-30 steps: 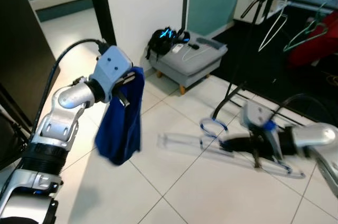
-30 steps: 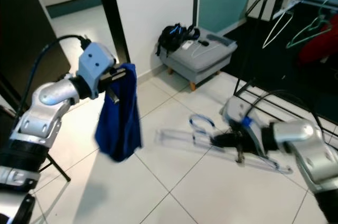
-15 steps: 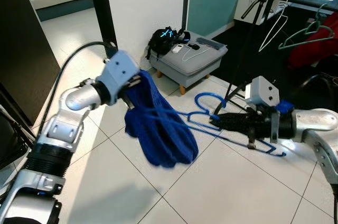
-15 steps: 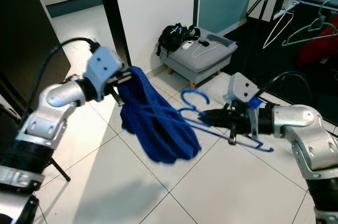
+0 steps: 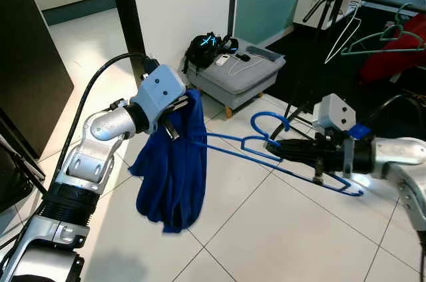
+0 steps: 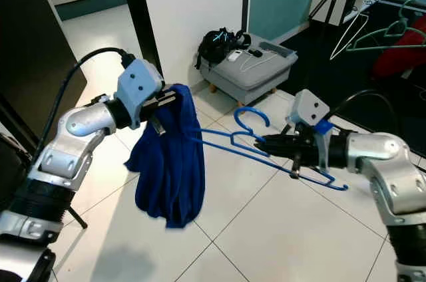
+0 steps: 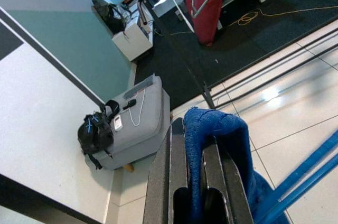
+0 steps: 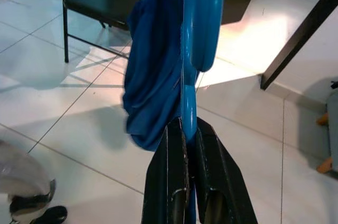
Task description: Hang hanger
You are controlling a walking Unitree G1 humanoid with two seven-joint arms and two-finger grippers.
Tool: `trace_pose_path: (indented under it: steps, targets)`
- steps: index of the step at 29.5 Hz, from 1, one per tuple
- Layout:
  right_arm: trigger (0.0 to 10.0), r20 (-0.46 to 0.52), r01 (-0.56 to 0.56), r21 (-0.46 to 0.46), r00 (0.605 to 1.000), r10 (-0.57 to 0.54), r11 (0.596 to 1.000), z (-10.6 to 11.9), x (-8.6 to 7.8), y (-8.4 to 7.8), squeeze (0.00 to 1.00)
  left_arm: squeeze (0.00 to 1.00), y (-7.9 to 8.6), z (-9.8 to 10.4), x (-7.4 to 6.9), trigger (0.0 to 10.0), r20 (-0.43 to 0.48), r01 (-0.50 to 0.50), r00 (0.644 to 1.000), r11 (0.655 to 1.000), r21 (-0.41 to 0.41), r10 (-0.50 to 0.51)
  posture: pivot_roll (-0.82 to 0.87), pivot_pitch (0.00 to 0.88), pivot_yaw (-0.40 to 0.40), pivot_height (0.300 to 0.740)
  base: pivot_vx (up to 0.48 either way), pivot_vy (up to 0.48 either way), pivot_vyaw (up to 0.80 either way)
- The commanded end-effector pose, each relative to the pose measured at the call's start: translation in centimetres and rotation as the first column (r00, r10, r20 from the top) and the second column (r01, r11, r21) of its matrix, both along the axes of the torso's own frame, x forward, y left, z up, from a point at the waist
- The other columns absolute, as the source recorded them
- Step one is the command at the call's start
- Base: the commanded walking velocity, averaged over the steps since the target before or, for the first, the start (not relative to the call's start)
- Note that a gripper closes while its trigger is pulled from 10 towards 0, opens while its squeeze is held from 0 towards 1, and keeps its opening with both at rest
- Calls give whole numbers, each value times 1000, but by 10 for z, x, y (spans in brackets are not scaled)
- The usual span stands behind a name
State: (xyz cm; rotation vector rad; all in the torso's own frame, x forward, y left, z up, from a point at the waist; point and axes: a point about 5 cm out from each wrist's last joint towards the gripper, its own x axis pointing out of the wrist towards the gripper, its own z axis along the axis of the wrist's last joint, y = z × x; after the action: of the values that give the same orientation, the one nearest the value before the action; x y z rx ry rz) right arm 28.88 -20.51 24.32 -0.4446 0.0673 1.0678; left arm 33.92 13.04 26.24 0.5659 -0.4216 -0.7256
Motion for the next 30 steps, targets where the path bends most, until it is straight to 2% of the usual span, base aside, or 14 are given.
trace_pose_path:
  steps: [1,10,18,21,27,28,30]
  targets:
    - [10000,41,-6,23,999,5,1000,6,3,4,0,0,-4,-4,-3,10000,-12,22,1000,1000,11,-21,-20,70,19,740,0,0,0]
    - [10000,133,73,78,988,-83,994,20,14,3,0,0,-10,-5,-5,10000,-12,45,999,999,23,-44,-21,72,20,740,0,0,0]
    - [10000,125,119,86,984,-129,989,17,20,7,0,0,-18,-5,-8,10000,-20,72,997,997,0,-72,-21,73,21,740,0,0,0]
    - [10000,52,162,36,985,-164,986,-7,26,19,0,0,-28,-3,-11,10000,-21,102,994,994,-33,-103,-21,74,19,740,0,0,0]
    - [10000,18,148,14,989,-148,989,-20,25,33,0,0,-35,-1,-13,10000,-17,129,991,990,-53,-130,-18,75,18,740,0,0,0]
    - [10000,17,156,37,987,-157,987,-22,27,43,0,0,-42,1,-17,10000,-16,155,988,985,-81,-156,-16,74,18,740,0,0,0]
    - [10000,55,204,90,976,-209,975,-17,34,47,0,0,-49,3,-21,10000,-17,183,982,977,-108,-186,-16,74,18,740,0,0,0]
